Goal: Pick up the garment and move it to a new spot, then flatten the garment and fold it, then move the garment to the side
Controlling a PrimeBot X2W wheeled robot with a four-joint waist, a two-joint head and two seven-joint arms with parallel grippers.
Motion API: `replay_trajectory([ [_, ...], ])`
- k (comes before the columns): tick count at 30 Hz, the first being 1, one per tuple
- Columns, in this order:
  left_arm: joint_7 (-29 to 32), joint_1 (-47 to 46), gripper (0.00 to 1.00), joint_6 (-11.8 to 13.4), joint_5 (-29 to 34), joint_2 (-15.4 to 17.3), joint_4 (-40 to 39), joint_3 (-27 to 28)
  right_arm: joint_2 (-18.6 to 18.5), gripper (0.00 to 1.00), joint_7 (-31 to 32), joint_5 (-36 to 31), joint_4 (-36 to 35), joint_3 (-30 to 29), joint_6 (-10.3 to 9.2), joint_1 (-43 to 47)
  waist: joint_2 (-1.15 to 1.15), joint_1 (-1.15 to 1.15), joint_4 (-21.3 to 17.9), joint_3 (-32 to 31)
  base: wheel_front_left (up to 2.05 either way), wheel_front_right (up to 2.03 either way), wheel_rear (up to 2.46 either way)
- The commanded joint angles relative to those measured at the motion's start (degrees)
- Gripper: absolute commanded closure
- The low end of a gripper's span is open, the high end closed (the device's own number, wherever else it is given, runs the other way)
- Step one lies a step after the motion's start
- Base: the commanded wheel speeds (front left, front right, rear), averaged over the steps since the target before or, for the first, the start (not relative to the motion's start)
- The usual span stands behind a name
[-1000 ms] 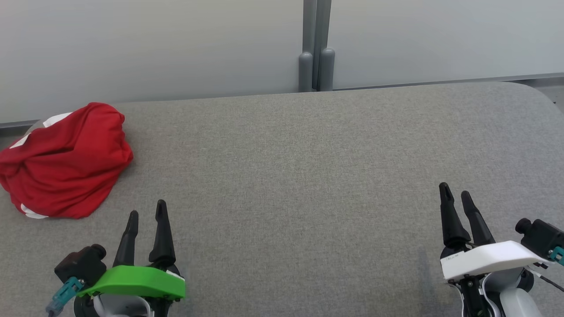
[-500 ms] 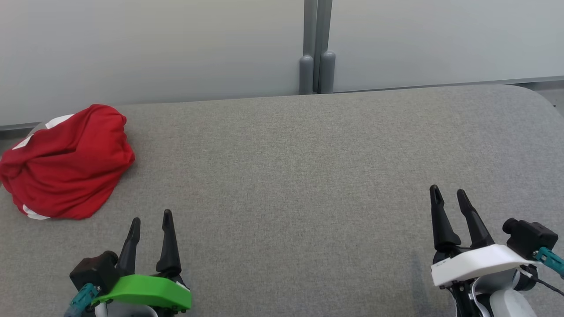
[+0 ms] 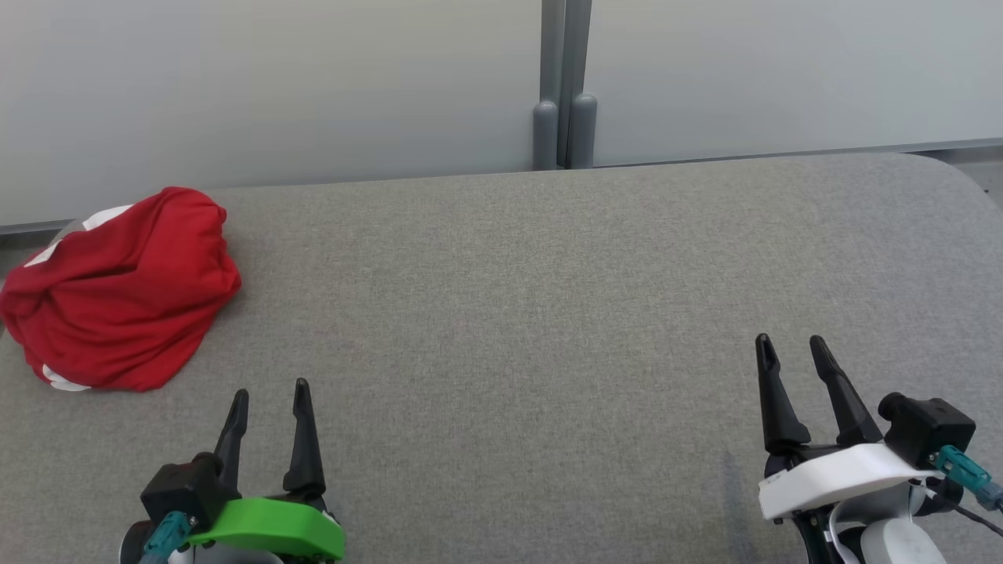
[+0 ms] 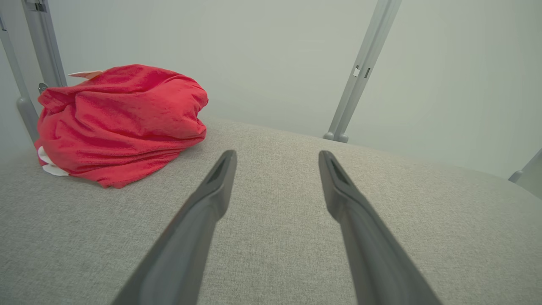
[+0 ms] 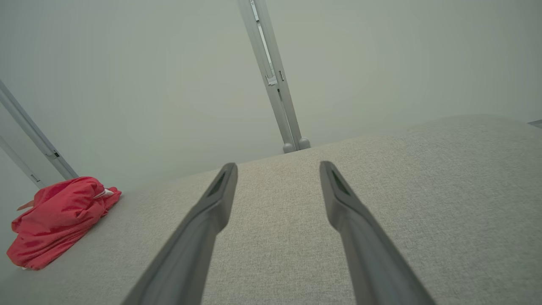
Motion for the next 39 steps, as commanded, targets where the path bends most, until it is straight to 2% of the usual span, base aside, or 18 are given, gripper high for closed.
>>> replay_trajectory([
  [1, -0.61, 0.47, 0.0, 0.06, 1.4, 0.42, -0.29, -0.03, -0.35, 0.0, -0.53, -1.44, -0.6, 0.18, 0.15, 0.23, 0.45, 0.0, 0.02, 0.0, 0.0, 0.0, 0.0],
  [20, -2.73, 1.19, 0.0, 0.07, 5.99, 0.21, -0.77, -0.09, -0.43, 0.0, -3.07, -9.88, -0.01, 1.21, 0.11, 0.71, 0.55, 0.0, 0.15, -0.15, 0.0, 0.0, 0.0],
  [34, -4.08, 1.79, 0.0, 0.39, 8.78, 0.22, -0.54, -0.85, -0.46, 0.0, -4.43, -13.65, 0.98, 1.49, 0.11, 0.6, 0.61, 0.0, 0.28, -0.32, 0.0, 0.0, 0.0],
  [39, -3.94, 1.74, 0.0, 0.42, 7.73, 0.22, -0.17, -0.87, -0.46, 0.0, -4.34, -13.15, 1.21, 1.28, 0.11, 0.49, 0.62, 0.0, 0.3, -0.24, 0.0, 0.0, 0.0],
])
